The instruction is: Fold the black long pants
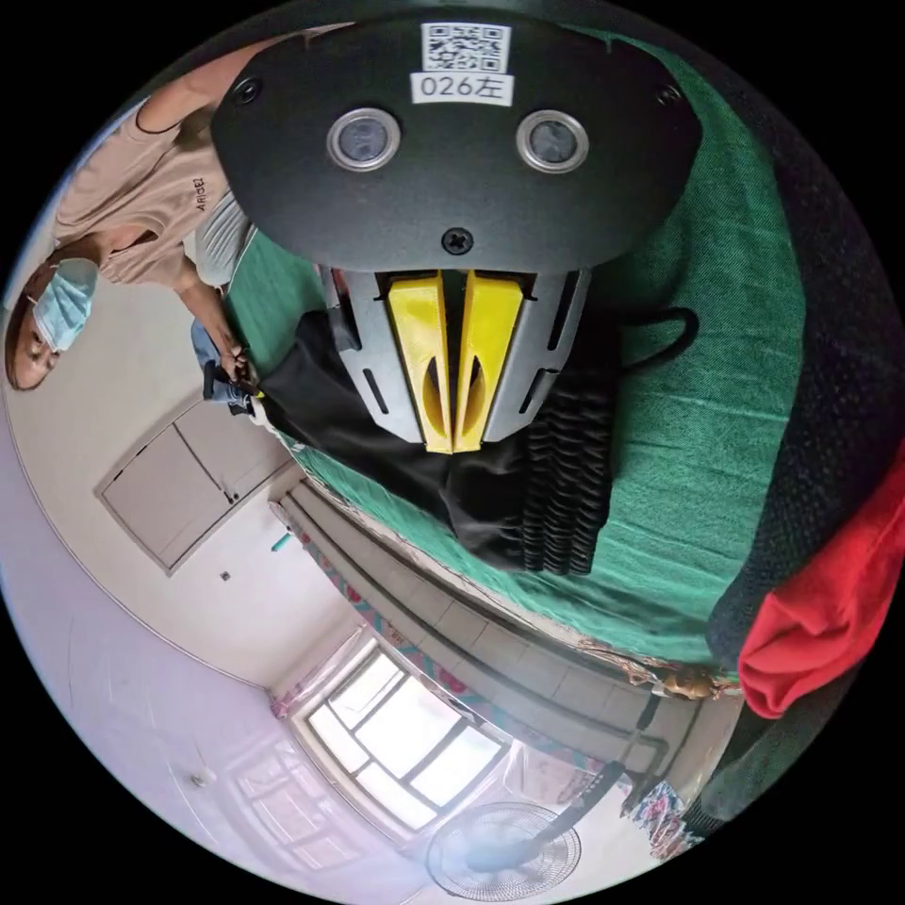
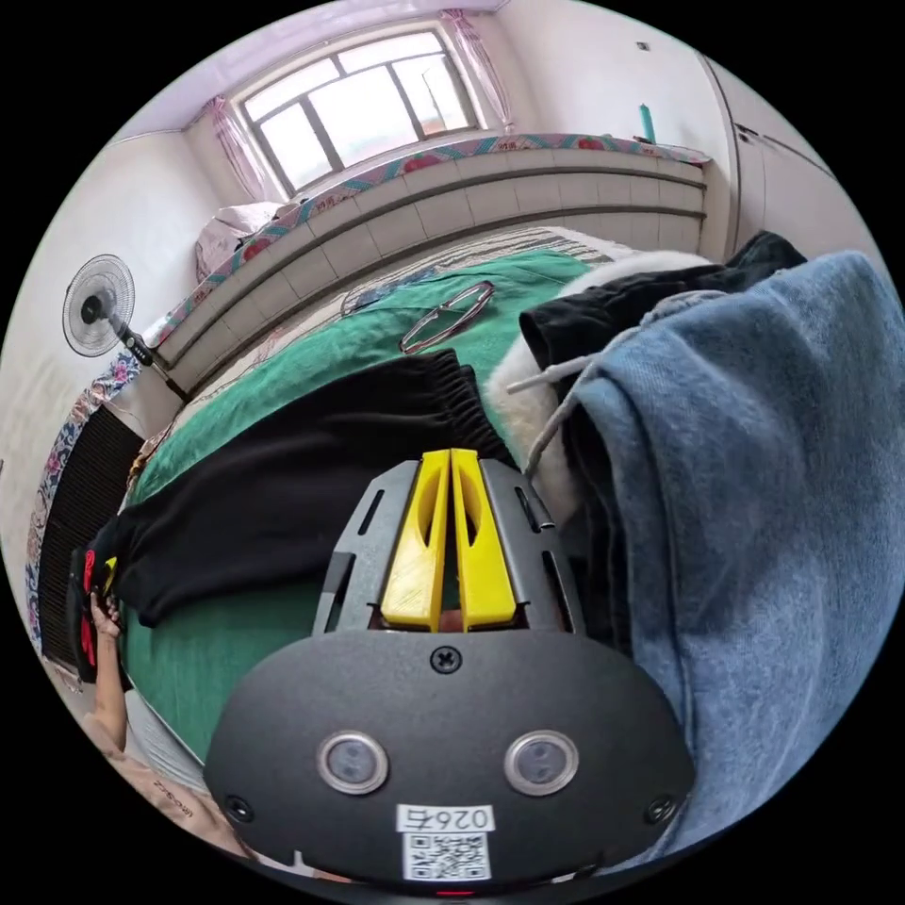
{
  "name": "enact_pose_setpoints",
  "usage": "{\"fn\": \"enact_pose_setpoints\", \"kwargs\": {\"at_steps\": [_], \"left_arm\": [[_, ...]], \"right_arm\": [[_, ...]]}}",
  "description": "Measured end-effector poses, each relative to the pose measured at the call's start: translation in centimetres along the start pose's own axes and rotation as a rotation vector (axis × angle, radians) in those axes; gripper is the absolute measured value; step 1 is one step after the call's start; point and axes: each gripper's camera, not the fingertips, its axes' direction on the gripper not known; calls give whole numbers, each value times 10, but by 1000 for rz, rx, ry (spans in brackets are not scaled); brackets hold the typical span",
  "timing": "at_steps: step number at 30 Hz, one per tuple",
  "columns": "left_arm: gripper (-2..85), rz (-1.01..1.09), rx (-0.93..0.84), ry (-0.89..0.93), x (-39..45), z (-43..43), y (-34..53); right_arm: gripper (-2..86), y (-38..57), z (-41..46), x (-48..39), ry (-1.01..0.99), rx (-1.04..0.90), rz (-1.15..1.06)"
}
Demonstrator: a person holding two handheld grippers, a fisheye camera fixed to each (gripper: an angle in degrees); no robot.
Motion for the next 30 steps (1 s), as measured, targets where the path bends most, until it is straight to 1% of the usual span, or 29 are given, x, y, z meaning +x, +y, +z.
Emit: {"fn": "enact_pose_setpoints", "kwargs": {"at_steps": [1, 3, 5, 7, 9, 10, 12, 13, 14, 15, 17, 18, 20, 21, 23, 24, 26, 28, 30], "left_arm": [[-10, -5, 6, 18, 2, -2, 2], [-10, 21, 104, 27, 18, -9, 6], [-10, 124, 204, 35, 59, -12, 7], [-10, 234, 263, 65, 98, -7, 7], [-9, 329, 297, 140, 136, 6, 5], [-8, 369, 294, 211, 160, 20, 1], [-7, 464, 239, 352, 197, 51, -7], [-3, 506, 189, 429, 221, 77, -13], [4, 530, 118, 465, 245, 108, -19], [10, 545, 78, 475, 257, 124, -22], [32, 606, -81, 491, 308, 194, -25], [39, 619, -113, 490, 321, 212, -24], [59, 665, -210, 461, 368, 282, -20], [62, 681, -236, 441, 381, 300, -19], [94, 768, -344, 337, 431, 370, -13], [103, 792, -368, 312, 443, 388, -10], [150, 869, -419, 218, 487, 453, -2], [174, 921, -439, 170, 514, 499, 4], [181, 959, -487, 164, 535, 545, 10]], "right_arm": [[-9, 2, -4, 7, -14, -36, 7], [-9, 8, -19, 7, 38, -7, 28], [-9, 16, -47, -4, 111, 48, 29], [-9, 23, -71, -11, 77, 99, 22], [-8, 31, -95, -14, 24, 144, 42], [-7, 37, -107, -12, -7, 161, 68], [-5, 49, -119, -6, -38, 177, 127], [-1, 59, -124, 3, -57, 184, 192], [9, 69, -125, 15, -96, 193, 263], [15, 74, -125, 21, -119, 194, 299], [33, 91, -114, 47, -218, 196, 403], [37, 93, -110, 53, -231, 185, 414], [53, 100, -93, 76, -232, 140, 436], [59, 101, -90, 82, -226, 132, 448], [84, 104, -81, 105, -234, 151, 499], [90, 104, -79, 110, -241, 156, 506], [101, 100, -65, 123, -238, 138, 499], [108, 98, -53, 128, -231, 94, 482], [103, 100, -54, 128, -183, 124, 447]]}}
